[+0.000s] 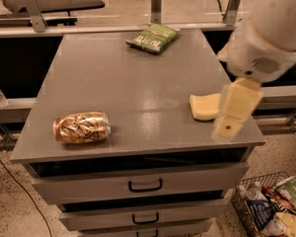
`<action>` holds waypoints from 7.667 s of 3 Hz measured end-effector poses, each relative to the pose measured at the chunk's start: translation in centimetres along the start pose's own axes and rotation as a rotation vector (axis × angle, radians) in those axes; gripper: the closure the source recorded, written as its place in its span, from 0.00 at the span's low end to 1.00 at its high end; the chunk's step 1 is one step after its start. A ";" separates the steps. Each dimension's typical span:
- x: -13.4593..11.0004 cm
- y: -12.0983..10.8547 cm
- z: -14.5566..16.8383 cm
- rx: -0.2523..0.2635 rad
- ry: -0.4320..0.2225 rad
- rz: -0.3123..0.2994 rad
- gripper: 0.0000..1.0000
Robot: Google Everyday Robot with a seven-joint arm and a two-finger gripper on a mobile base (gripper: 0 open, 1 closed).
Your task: Place orange can upright
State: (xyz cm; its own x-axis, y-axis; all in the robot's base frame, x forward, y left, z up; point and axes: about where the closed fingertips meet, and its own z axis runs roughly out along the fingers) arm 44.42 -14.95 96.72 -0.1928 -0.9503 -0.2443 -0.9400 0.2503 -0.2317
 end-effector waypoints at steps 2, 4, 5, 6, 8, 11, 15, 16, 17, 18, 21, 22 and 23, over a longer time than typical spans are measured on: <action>-15.5 3.8 3.8 -0.025 -0.112 -0.116 0.00; -16.5 3.6 4.1 -0.018 -0.135 -0.097 0.00; -20.3 3.3 7.2 -0.035 -0.162 -0.091 0.00; -24.4 3.1 10.7 -0.061 -0.161 -0.096 0.00; -27.6 4.3 17.3 -0.143 -0.111 -0.099 0.00; -27.2 5.0 20.4 -0.169 -0.049 -0.076 0.64; -33.1 -2.4 9.7 -0.057 -0.538 -0.074 1.00; -35.6 -3.0 8.5 -0.061 -0.779 -0.084 1.00; -37.5 -3.5 7.9 -0.059 -0.991 -0.078 1.00; -38.9 -4.1 7.3 -0.049 -1.173 -0.085 1.00; -40.5 -3.8 8.0 -0.080 -1.336 -0.097 1.00; -40.0 -3.5 10.1 -0.103 -1.373 -0.063 1.00; -38.8 -3.3 12.0 -0.114 -1.344 -0.039 1.00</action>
Offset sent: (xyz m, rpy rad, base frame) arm 0.0118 0.2523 -0.0206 0.1189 -0.0229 0.2376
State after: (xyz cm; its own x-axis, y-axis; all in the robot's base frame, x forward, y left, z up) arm 58.32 23.28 95.69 0.1956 -0.0248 -0.9804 -0.9691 0.1484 -0.1971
